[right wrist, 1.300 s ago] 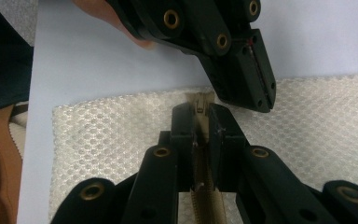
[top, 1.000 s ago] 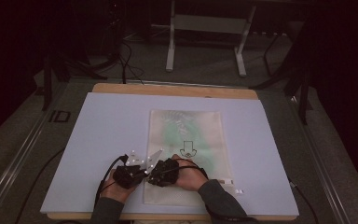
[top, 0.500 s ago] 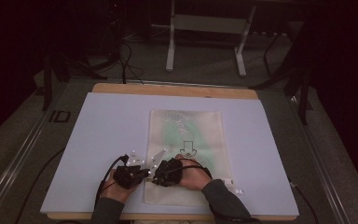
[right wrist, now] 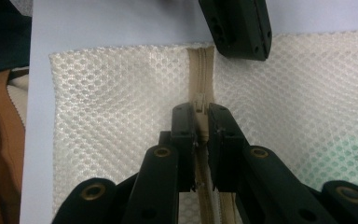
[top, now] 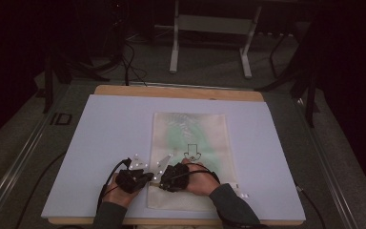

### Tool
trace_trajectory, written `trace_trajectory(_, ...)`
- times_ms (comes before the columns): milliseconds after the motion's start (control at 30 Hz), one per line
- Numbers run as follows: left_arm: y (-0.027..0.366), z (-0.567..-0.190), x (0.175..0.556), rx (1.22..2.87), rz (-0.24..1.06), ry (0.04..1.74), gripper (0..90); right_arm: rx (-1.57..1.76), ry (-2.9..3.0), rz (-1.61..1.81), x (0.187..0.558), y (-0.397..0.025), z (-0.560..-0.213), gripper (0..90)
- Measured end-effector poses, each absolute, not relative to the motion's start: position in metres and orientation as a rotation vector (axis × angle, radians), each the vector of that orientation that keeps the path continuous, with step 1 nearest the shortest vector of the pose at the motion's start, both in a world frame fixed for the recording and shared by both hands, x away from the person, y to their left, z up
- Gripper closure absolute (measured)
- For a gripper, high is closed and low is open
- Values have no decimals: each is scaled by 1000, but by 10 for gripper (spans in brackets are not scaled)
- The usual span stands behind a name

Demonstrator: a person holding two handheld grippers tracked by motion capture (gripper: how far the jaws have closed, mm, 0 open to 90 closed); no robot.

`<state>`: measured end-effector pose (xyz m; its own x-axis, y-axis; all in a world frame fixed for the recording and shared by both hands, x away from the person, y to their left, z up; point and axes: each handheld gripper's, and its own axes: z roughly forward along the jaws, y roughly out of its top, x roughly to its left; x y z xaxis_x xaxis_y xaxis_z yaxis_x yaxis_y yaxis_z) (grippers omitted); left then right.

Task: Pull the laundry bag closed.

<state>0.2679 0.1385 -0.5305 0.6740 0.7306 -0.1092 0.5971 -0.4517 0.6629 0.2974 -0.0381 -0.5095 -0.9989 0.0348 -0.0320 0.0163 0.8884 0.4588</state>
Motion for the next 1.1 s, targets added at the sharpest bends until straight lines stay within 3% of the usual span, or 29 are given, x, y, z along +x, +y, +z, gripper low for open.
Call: trace_trajectory(1100, 138, -531, 267, 2194, 256, 1017, 896, 42, 3008, 678, 292, -49, -508, 823)
